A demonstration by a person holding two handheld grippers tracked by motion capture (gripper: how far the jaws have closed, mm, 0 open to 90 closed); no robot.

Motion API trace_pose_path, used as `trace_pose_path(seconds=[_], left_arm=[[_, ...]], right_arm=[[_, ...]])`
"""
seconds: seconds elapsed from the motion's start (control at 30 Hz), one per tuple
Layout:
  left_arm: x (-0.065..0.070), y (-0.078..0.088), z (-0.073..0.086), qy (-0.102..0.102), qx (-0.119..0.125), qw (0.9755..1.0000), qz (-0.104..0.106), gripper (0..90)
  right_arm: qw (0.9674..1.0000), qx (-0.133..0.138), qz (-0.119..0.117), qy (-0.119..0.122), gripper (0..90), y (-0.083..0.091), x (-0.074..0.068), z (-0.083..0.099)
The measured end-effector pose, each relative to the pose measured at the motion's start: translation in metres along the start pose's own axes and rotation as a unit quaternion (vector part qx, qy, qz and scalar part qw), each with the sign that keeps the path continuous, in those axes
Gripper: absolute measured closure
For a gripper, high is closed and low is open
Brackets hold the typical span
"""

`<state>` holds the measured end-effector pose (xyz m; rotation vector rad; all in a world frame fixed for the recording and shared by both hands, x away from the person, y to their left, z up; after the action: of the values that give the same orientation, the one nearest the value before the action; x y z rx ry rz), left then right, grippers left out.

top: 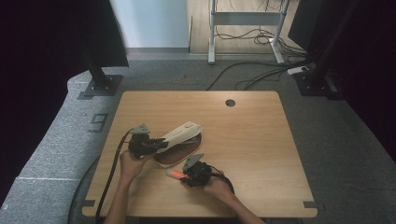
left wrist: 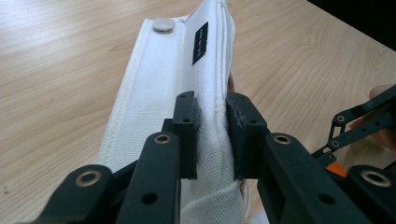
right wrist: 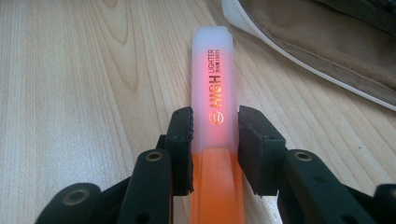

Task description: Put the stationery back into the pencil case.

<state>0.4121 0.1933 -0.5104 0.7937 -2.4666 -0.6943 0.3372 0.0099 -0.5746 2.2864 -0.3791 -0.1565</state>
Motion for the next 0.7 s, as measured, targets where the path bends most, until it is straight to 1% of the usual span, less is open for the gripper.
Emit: trace_pose_path(seconds=[0.13, 0.2, 0.3, 0.7], left_arm=[[0.000, 0.000, 0.000, -0.001, -0.001, 1.0000, -0.001, 74.6], [0.000, 0.000, 0.000, -0.001, -0.001, 1.0000, -0.001, 74.6], [0.000, 0.000, 0.000, -0.002, -0.002, 1.0000, -0.002, 74.6], [0.000, 0.000, 0.000, -0.002, -0.002, 1.0000, -0.002, 74.6]], right_arm=[[1.0000, -0.001, 0.002, 0.000, 65.4, 0.000, -0.001, 0.000], [1.0000, 0.000, -0.003, -0.001, 65.4, 0.001, -0.001, 0.000], [1.0000, 0.002, -0.002, -0.002, 65.4, 0.001, -0.001, 0.000], [0.9998, 0.021, -0.002, -0.001, 65.5, 0.017, 0.001, -0.007]])
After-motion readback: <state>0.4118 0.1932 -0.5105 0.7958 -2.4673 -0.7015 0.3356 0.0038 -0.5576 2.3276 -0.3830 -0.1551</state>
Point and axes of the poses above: each handheld gripper's, and its own axes: y roughly backward along the jaws, z roughly out of its underside, x roughly to its right, the point moved 5 cm from there along -y, roughly forward along the jaws, and after that the axes turned 3 degrees about y, right-handed, at the moved point
